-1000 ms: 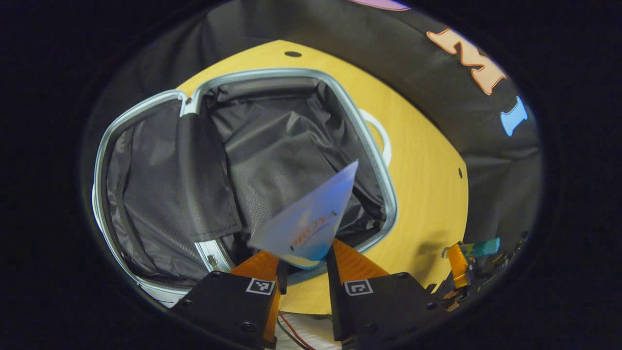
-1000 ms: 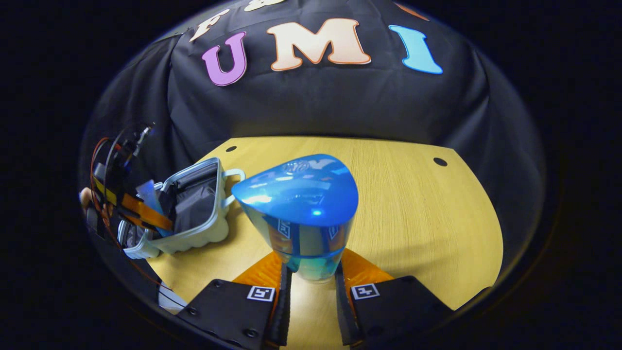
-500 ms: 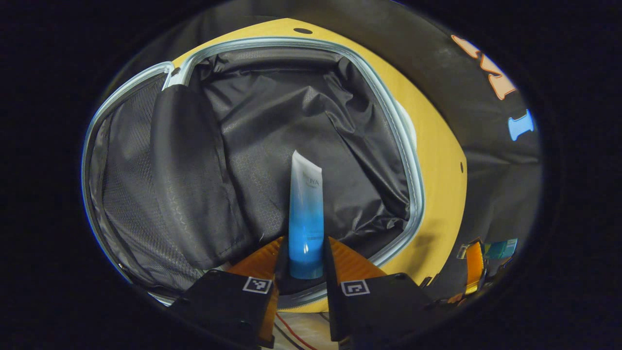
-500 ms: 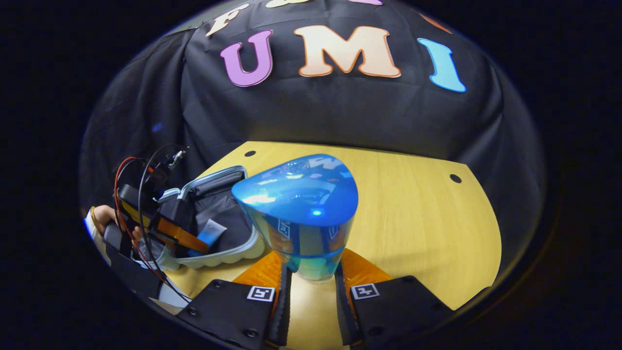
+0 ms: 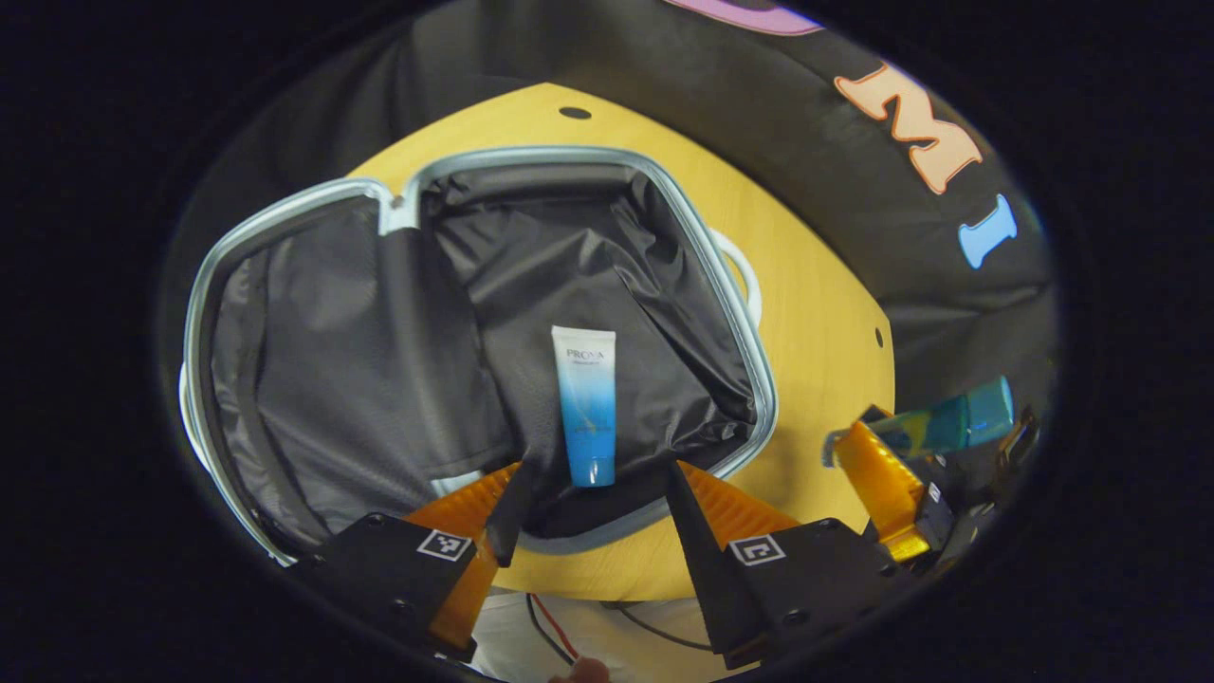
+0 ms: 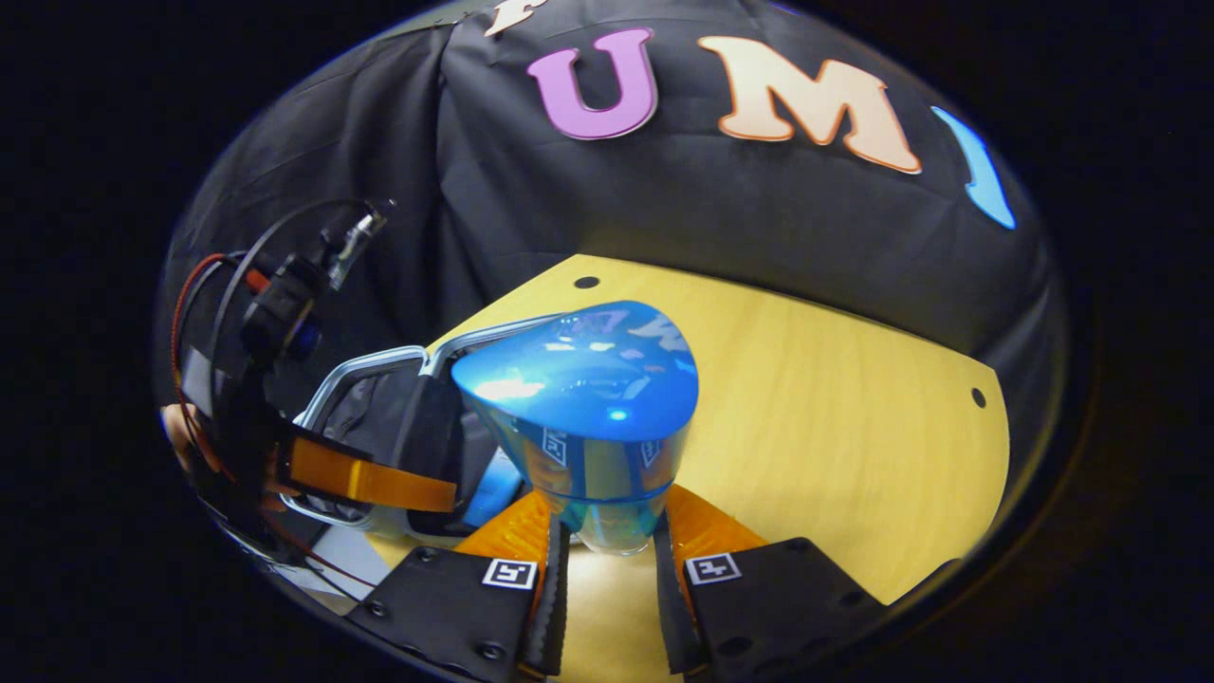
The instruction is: First open the suitcase, pack the skin care products into it, and then close the suitcase.
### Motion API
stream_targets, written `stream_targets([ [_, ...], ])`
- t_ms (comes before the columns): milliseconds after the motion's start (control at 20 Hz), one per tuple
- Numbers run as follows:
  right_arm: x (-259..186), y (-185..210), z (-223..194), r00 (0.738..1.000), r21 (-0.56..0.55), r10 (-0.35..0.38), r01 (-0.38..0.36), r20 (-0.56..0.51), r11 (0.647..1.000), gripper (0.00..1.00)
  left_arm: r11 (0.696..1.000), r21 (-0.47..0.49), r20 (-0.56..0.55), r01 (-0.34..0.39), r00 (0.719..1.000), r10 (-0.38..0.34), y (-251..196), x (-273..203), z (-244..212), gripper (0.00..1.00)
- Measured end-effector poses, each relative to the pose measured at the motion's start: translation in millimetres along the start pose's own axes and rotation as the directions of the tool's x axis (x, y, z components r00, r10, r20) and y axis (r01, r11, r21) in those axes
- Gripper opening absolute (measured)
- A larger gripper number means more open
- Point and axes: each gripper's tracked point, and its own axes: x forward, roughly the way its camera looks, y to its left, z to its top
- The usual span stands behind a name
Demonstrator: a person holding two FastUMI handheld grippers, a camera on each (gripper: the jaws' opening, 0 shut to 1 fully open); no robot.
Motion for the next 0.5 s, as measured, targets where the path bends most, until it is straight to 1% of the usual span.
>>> stream_targets([
  [150,31.2,19.5,-5.5,0.997,-0.037,0.053,-0.056,-0.061,0.998,0.42,0.998,-0.066,0.040,-0.021,0.999,0.024,22.5,-28.0,-4.5,0.83],
  [200,39.8,23.4,-9.0,0.994,-0.044,0.067,-0.071,-0.087,0.997,0.39,0.996,-0.089,0.050,-0.024,0.998,0.029,30.8,-35.9,-7.1,0.83],
  [250,49.4,26.7,-15.9,0.990,-0.049,0.078,-0.084,-0.117,0.995,0.39,0.994,-0.107,0.057,-0.034,0.998,0.041,40.0,-43.1,-10.4,0.83],
  [350,64.8,28.1,-29.2,0.978,-0.060,0.089,-0.102,-0.188,0.993,0.39,0.989,-0.131,0.071,-0.066,0.995,0.076,58.9,-55.4,-18.1,0.83],
  [400,72.3,30.1,-33.7,0.973,-0.061,0.090,-0.105,-0.213,0.993,0.42,0.988,-0.138,0.075,-0.076,0.993,0.087,65.2,-60.6,-21.3,0.83],
  [450,75.9,33.3,-39.4,0.968,-0.058,0.094,-0.111,-0.234,0.992,0.42,0.986,-0.148,0.075,-0.081,0.993,0.093,68.6,-68.1,-25.6,0.83],
  [500,79.8,35.1,-44.5,0.962,-0.054,0.098,-0.116,-0.255,0.992,0.39,0.983,-0.161,0.074,-0.083,0.993,0.096,72.1,-73.2,-29.0,0.83],
])
